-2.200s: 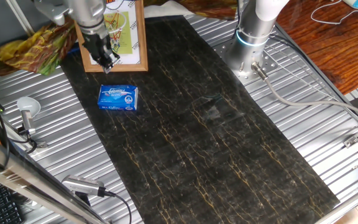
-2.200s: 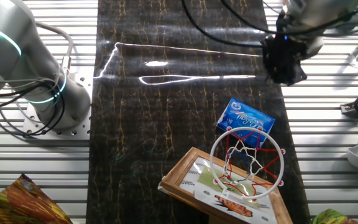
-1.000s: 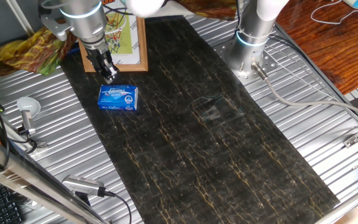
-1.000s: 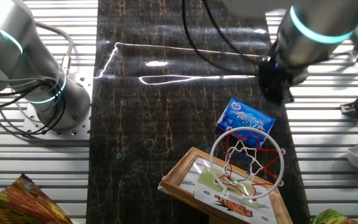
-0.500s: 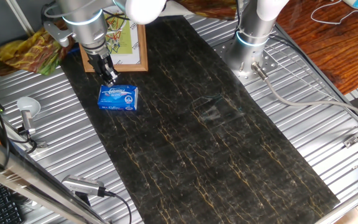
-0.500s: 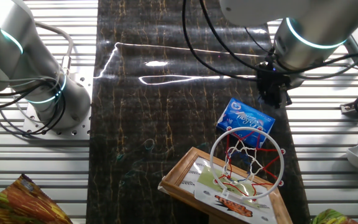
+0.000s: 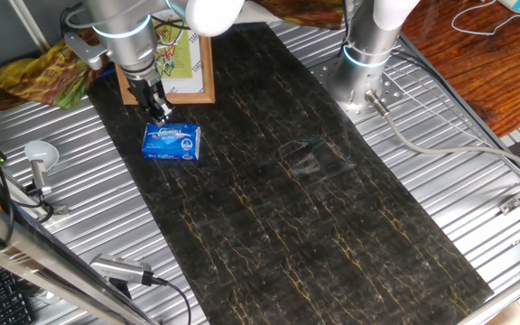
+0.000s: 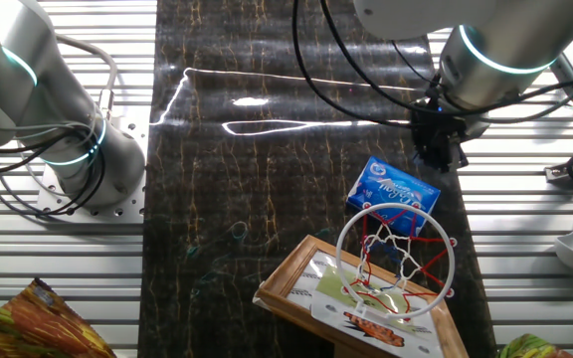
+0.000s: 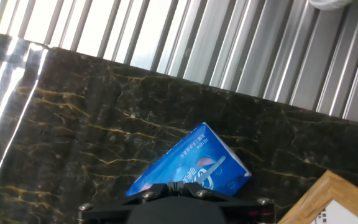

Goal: Grab a basketball, release it and shoot it into the basket

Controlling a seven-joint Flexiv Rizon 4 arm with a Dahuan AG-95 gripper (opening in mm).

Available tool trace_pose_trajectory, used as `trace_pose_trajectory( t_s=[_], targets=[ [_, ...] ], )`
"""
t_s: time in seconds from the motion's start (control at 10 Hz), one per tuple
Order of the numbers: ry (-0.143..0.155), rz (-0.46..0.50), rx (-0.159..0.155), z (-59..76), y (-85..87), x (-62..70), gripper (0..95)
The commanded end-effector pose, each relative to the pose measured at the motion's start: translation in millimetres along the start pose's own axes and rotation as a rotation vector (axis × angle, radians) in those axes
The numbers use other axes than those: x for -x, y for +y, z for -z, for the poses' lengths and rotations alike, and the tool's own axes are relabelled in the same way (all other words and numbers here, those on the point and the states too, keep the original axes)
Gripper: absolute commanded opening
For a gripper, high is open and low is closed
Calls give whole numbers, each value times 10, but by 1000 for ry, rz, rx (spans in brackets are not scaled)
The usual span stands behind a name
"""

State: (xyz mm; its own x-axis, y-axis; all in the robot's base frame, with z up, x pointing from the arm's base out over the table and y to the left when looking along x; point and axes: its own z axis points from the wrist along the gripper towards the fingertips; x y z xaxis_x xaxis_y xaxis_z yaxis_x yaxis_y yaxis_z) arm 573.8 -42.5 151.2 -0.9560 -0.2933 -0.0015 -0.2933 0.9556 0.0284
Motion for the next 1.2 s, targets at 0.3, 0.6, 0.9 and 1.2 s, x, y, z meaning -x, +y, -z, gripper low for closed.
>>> trace_pose_trajectory(
  t_s=[0.3, 0.6, 0.9, 1.2],
  targets=[
    [-3, 13, -5, -2, -4, -7, 0],
    [-3, 6, -5, -7, -6, -10, 0],
    [-3, 6, -5, -8, -6, -11, 0],
    [-3, 6, -5, -9, -6, -11, 0]
  ],
)
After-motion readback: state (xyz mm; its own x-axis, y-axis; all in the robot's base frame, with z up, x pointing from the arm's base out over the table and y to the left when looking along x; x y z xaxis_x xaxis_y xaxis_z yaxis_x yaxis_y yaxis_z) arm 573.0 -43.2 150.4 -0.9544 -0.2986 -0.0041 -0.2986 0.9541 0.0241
